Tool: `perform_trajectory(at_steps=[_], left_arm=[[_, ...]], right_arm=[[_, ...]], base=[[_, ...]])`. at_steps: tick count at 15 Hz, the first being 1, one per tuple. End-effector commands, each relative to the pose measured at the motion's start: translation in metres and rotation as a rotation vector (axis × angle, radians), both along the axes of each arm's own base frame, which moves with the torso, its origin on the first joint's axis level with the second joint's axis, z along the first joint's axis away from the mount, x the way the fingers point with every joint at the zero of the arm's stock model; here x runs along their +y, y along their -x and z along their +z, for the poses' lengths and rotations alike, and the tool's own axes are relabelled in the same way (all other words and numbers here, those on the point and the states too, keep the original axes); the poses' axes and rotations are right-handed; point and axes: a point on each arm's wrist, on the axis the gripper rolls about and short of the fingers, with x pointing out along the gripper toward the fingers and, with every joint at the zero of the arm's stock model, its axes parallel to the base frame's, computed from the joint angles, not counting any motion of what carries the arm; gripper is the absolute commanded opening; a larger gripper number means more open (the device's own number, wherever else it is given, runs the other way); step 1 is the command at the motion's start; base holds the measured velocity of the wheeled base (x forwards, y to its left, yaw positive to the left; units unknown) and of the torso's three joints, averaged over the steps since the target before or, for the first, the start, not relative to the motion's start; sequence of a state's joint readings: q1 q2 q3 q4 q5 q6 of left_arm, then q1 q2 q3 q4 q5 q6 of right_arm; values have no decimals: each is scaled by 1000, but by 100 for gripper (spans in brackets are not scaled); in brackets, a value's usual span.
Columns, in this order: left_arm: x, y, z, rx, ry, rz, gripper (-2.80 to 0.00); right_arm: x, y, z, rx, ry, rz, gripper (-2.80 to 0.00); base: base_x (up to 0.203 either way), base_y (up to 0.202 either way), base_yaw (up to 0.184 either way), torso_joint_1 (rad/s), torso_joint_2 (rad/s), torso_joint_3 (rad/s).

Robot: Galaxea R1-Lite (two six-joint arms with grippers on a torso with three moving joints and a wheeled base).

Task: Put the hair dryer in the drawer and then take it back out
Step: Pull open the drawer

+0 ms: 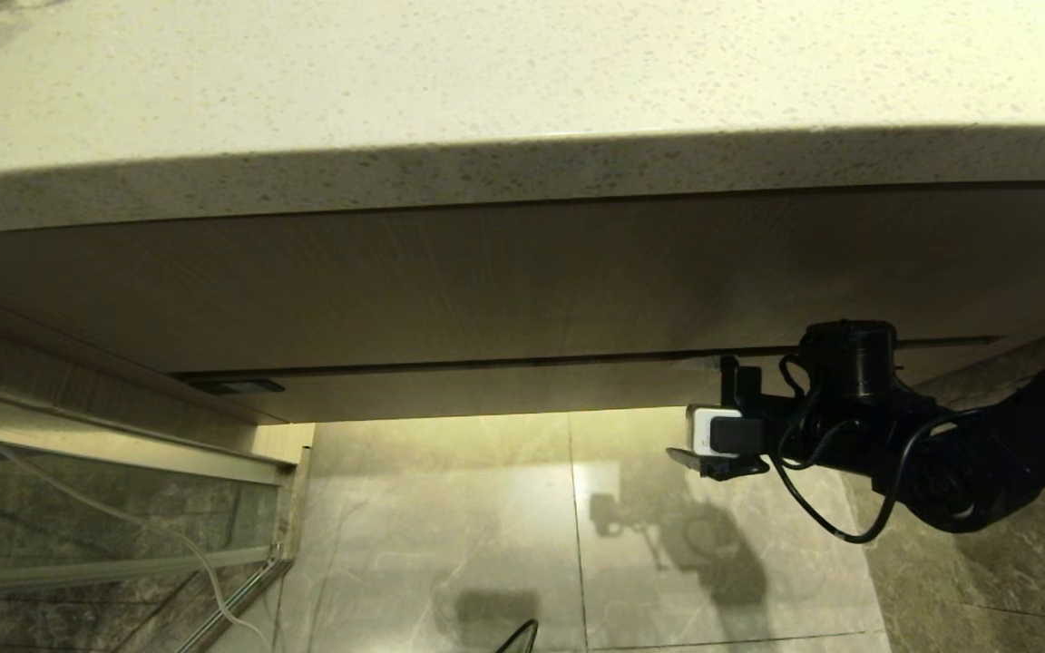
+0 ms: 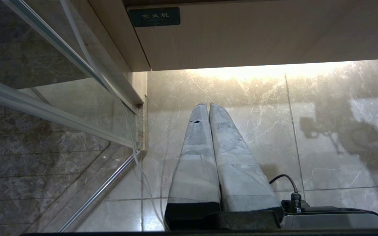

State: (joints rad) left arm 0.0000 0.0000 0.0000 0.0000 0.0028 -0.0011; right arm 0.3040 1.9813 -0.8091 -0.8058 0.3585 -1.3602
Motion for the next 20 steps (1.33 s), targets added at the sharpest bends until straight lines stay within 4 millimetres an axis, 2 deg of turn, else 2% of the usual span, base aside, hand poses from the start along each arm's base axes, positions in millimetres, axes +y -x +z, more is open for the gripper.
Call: perform_trajectory(at_steps=[1,20], left_arm=[[0,0,0,0,0,0,-280],[0,0,0,0,0,0,-280]], right_arm=[[4,-1,-3,-9,-4,9,0],[18,-9,-14,-48,-45,-56,0]], base=[[0,0,0,0,0,0],[0,0,0,0,0,0]])
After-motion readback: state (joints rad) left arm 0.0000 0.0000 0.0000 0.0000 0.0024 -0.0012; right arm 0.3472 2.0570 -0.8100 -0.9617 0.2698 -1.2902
